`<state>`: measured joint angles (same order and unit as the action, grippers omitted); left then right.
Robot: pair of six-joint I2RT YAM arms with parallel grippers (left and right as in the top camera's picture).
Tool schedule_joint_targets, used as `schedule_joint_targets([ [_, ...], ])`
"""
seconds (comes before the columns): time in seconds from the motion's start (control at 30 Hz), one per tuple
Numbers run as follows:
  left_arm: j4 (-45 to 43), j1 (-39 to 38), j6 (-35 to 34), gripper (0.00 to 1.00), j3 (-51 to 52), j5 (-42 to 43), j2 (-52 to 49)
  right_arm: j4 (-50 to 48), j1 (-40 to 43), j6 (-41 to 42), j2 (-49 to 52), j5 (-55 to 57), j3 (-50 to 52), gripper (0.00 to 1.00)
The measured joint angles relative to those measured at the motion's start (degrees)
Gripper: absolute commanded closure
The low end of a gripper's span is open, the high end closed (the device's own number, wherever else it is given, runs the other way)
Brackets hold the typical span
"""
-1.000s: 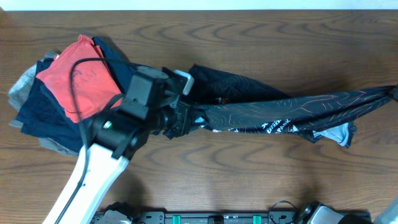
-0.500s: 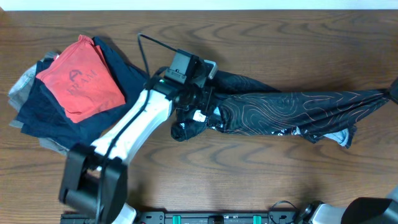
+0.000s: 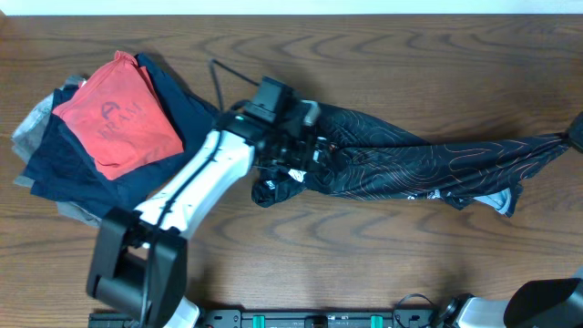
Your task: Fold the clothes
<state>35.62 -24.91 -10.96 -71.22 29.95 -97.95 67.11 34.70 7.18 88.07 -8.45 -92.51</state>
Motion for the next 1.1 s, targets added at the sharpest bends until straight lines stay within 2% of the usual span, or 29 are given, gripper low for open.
schedule_joint_targets([
  [0.1,3.3,2.6,-5.2,0.02,0.0,-3.2,1.3,-0.1,0.0,0.0,0.0,0.2,0.0,0.99],
  [0.33,3.8,2.6,-13.0,0.0,0.0,-5.4,0.5,-0.1,0.0,0.0,0.0,0.2,0.0,0.99],
  [0.37,3.8,2.4,-13.9,0.02,0.0,-5.5,0.0,-0.1,0.0,0.0,0.0,0.2,0.0,0.99],
  [0.47,2.7,2.1,-16.3,0.21,0.8,-5.8,-1.1,-0.1,0.0,0.0,0.0,0.2,0.0,0.99],
  [0.57,0.9,1.6,-17.0,0.26,1.8,-6.2,-2.2,-0.1,0.0,0.0,0.0,0.2,0.0,0.99],
  [1.1,-0.9,-1.5,-17.6,0.26,2.5,-9.7,-7.4,-0.1,0.0,0.0,0.0,0.3,0.0,0.99],
])
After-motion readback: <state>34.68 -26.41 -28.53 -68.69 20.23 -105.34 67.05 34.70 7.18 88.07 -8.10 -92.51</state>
